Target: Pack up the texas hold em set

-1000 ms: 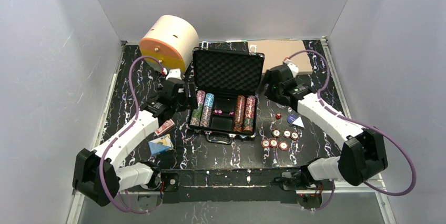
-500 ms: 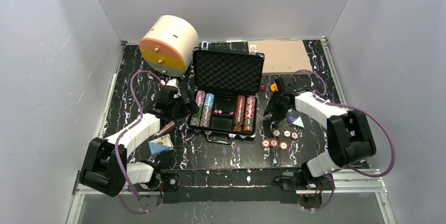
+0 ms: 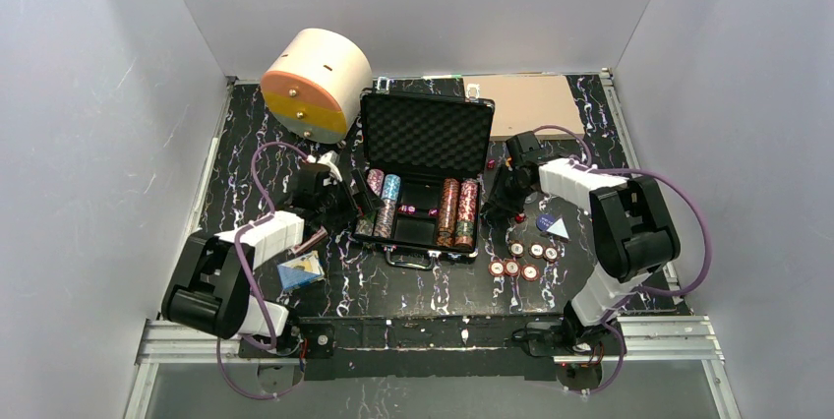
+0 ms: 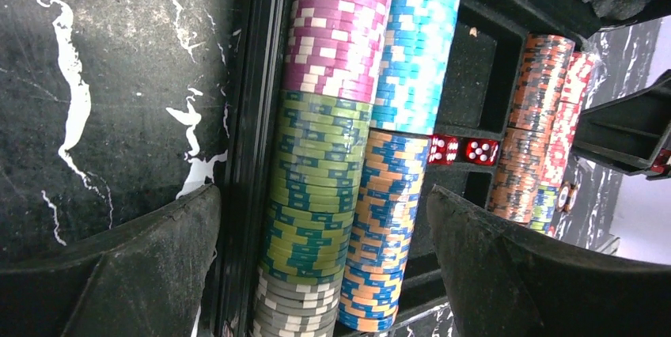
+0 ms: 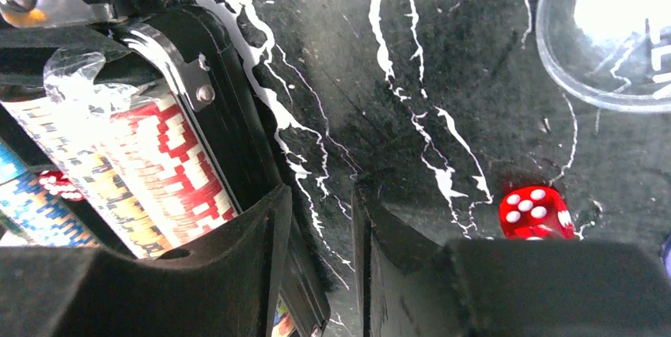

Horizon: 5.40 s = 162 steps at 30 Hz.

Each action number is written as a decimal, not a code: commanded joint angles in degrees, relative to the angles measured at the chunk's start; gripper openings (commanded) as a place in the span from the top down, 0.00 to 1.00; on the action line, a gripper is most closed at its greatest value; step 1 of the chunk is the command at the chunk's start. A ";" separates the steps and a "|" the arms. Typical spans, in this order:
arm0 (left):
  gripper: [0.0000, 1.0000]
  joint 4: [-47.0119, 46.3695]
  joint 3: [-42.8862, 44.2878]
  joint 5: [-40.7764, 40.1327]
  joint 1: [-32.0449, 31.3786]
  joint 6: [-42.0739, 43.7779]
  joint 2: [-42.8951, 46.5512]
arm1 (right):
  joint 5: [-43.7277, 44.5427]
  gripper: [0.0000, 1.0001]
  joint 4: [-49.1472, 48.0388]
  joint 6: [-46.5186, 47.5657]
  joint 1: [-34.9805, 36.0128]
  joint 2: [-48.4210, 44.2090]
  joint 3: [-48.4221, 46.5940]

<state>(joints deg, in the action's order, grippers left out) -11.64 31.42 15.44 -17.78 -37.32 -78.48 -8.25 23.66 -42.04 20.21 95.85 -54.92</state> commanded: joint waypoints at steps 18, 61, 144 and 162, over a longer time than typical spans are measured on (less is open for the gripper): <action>0.02 -15.18 7.03 10.90 -3.49 -3.50 -9.25 | -12.91 0.57 -14.34 5.65 0.24 10.76 -14.85; 0.02 19.75 17.19 -20.81 -3.05 15.52 11.59 | -4.77 0.75 -2.41 2.29 19.87 19.97 -31.50; 0.02 22.12 17.10 -24.84 -3.64 15.87 15.68 | 28.10 0.62 15.19 -21.20 -1.48 0.23 -5.43; 0.02 22.94 18.23 -26.68 -3.75 15.85 15.59 | 29.99 0.83 15.66 -16.36 13.55 -7.27 -19.34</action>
<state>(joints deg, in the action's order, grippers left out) 9.54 47.86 -8.62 -21.19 -22.06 -63.79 17.76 40.58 -59.88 24.27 93.19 -66.35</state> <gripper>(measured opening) 0.982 0.304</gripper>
